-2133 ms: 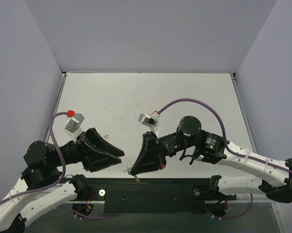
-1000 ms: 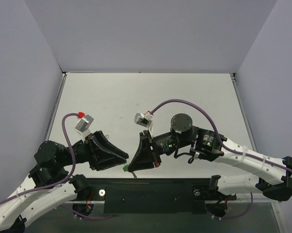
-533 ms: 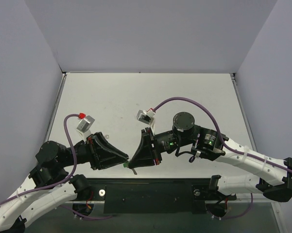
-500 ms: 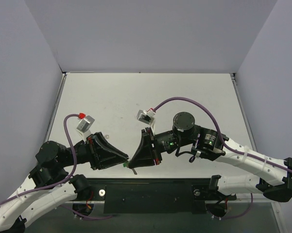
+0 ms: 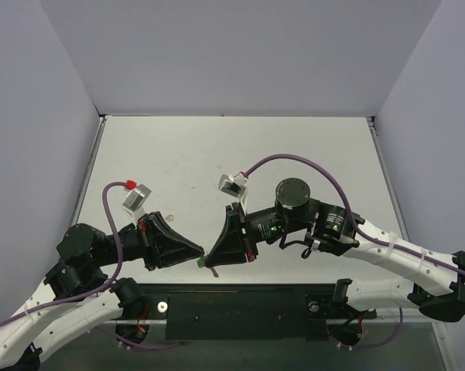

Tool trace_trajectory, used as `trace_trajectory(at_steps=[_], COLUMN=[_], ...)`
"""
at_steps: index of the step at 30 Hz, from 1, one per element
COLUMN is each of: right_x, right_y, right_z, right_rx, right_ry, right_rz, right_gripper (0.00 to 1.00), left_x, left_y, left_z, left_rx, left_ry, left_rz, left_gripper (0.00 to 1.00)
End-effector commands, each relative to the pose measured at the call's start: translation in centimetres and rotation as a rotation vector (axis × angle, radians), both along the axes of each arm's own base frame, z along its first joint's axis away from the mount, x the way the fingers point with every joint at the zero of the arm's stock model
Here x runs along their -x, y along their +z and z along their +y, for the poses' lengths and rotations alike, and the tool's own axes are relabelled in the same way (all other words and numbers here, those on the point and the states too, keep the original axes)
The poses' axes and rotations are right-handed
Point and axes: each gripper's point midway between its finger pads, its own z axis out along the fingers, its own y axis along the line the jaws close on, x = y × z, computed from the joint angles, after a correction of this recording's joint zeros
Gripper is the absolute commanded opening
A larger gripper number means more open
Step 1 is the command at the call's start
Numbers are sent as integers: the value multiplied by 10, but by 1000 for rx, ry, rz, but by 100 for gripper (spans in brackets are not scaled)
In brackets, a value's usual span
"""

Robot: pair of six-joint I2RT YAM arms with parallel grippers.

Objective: Remove the keys from the keyring

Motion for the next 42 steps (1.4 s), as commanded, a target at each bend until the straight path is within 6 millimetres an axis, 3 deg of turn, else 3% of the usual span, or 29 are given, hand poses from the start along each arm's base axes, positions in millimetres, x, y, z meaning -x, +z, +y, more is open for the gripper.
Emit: trace_trajectory(at_steps=[1,23,42], right_x=[1,1,-4], right_y=[27,22,19], right_z=[-7,-6,-1], right_rx=[-79,-39,-9], right_ry=[-2,3,-5], right_rz=[-40,-37,-32], right_gripper=[0,0,0], left_x=[7,28,33], left_y=[6,-4,-13], left_z=[5,5,8], left_rx=[-39,-195,-233], left_ry=[-14,-165,-190], left_rz=[-52,-129,-130], left_gripper=[0,0,0])
